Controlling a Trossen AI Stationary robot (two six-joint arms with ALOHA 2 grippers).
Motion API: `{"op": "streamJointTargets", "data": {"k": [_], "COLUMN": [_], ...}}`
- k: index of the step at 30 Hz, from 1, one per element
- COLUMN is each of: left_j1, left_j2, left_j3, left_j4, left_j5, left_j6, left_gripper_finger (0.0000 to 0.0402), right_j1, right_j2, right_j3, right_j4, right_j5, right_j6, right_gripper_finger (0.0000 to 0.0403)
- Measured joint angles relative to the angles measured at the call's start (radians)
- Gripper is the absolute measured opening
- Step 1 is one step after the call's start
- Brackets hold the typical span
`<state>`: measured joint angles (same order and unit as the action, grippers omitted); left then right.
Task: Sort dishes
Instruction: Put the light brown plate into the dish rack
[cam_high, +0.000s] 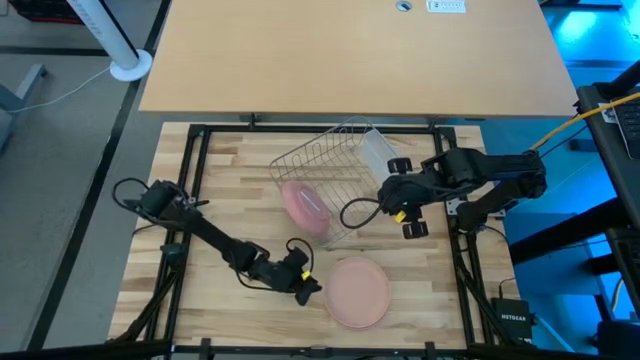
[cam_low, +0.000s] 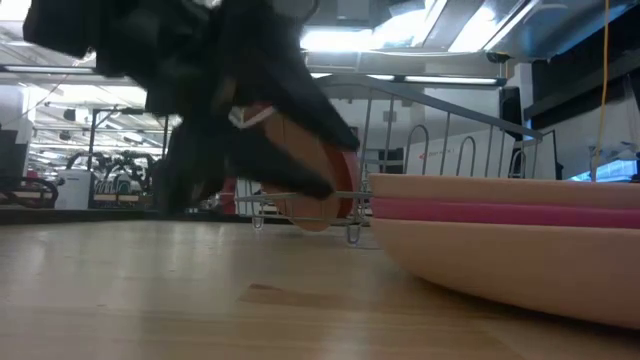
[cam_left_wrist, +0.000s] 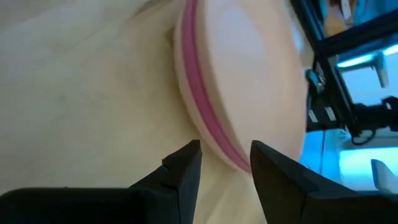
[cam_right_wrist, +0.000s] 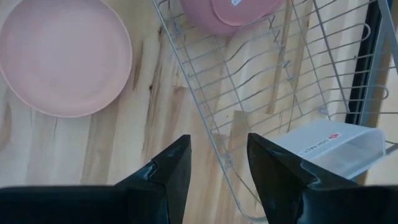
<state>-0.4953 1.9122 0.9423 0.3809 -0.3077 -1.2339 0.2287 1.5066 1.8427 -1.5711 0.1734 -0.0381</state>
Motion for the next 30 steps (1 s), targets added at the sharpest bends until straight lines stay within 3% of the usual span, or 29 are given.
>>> {"op": "streamJointTargets", "data": {"k": [8, 16, 30], "left_j1": [0.005, 0.012, 0.012], "left_j2": [0.014, 0.019, 0.039], "left_j3": [0.006, 0.066, 0.070], "left_j4": [0.002, -0.005, -0.053], "left_j5": [-0.106, -0.110, -0.116], "left_j6": [-0.026, 0.051, 0.026], "left_gripper_finger": [0.0131, 0.0131, 0.0131], "right_j1": [0.000, 0.000, 0.000], "right_j2": [0.000, 0.000, 0.000], "right_j3": [0.000, 0.000, 0.000], "right_j4": [0.001, 0.000, 0.000], "right_j5": [0.012, 0.065, 0.056], "right_j6": [-0.023, 0.085, 0.082], "right_gripper_finger": [0.0161, 0.0161, 0.0161]}}
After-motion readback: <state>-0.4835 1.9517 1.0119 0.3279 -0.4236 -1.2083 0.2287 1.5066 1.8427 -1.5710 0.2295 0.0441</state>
